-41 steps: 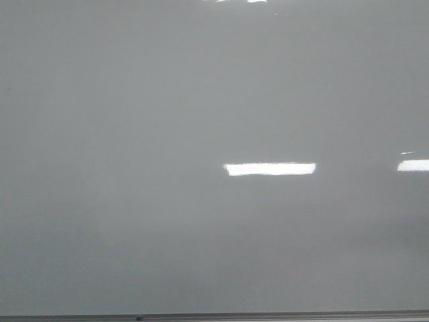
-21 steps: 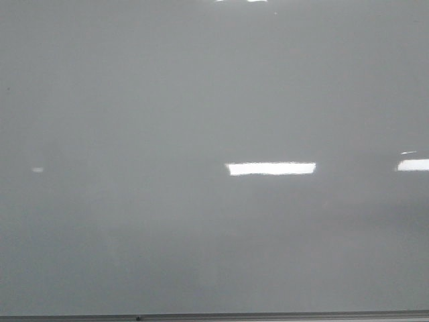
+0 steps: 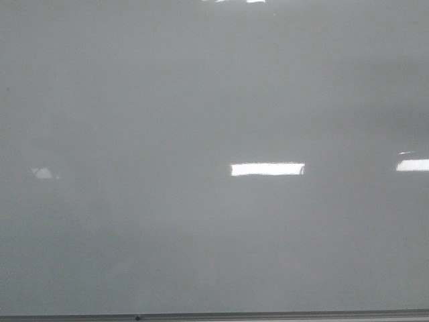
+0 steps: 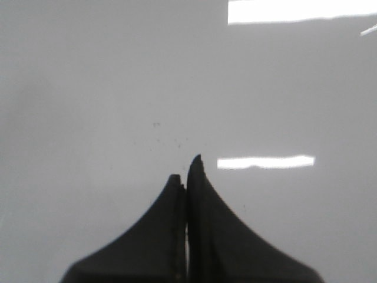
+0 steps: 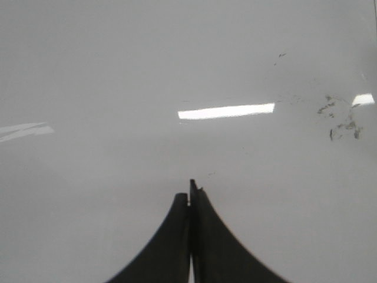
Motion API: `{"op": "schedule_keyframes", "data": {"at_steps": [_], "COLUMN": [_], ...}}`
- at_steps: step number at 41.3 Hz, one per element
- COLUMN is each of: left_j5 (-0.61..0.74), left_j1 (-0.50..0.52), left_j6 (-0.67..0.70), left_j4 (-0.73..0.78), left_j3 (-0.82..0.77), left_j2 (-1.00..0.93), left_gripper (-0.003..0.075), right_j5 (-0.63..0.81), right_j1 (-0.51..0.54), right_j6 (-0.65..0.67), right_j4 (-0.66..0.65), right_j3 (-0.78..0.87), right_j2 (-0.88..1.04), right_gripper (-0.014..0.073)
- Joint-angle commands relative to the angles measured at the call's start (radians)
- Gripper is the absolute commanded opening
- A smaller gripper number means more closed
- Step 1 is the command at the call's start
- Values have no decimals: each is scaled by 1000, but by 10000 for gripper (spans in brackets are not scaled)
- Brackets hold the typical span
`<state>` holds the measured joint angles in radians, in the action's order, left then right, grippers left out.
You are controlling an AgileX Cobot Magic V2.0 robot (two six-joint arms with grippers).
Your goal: Write number 7 on whiteboard
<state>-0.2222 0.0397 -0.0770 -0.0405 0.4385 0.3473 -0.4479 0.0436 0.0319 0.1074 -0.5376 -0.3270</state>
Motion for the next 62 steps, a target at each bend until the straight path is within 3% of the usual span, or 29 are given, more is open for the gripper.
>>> {"op": "schedule_keyframes", "data": {"at_steps": [1,7,12,15,18,23,25,33,46,57,62], "left_j5": [64,62,60,61,56,63,65,56,8,200,228], "left_j1": [0,0,0,0,0,0,0,0,0,3,41], "left_j6": [-1,-1,-1,-1,-1,-1,-1,-1,-1,-1,1], "left_j4": [3,3,3,3,3,3,3,11,16,103,71], "left_j3": [38,38,38,32,27,19,12,-7,82,121,121], "left_j2": [61,78,78,78,78,78,78,144,581,878,966], "left_gripper": [-20,-20,41,163,365,667,706,636,599,599,599], "right_j5": [54,31,28,28,27,26,26,28,37,37,37], "right_j1": [-3,-3,-3,-3,-3,-3,-3,-3,-3,-4,-4], "right_j6": [1,1,1,1,1,1,1,1,1,1,1], "right_j4": [-9,-9,-9,-9,-9,-9,-9,-9,-9,-9,-9], "right_j3": [-49,-49,-49,-48,-48,-48,-48,-48,-48,-48,-48], "right_j2": [-59,-69,-69,-69,-69,-69,-69,-69,-69,-69,-69], "right_gripper": [-59,-20,149,288,428,537,542,541,541,541,541]}}
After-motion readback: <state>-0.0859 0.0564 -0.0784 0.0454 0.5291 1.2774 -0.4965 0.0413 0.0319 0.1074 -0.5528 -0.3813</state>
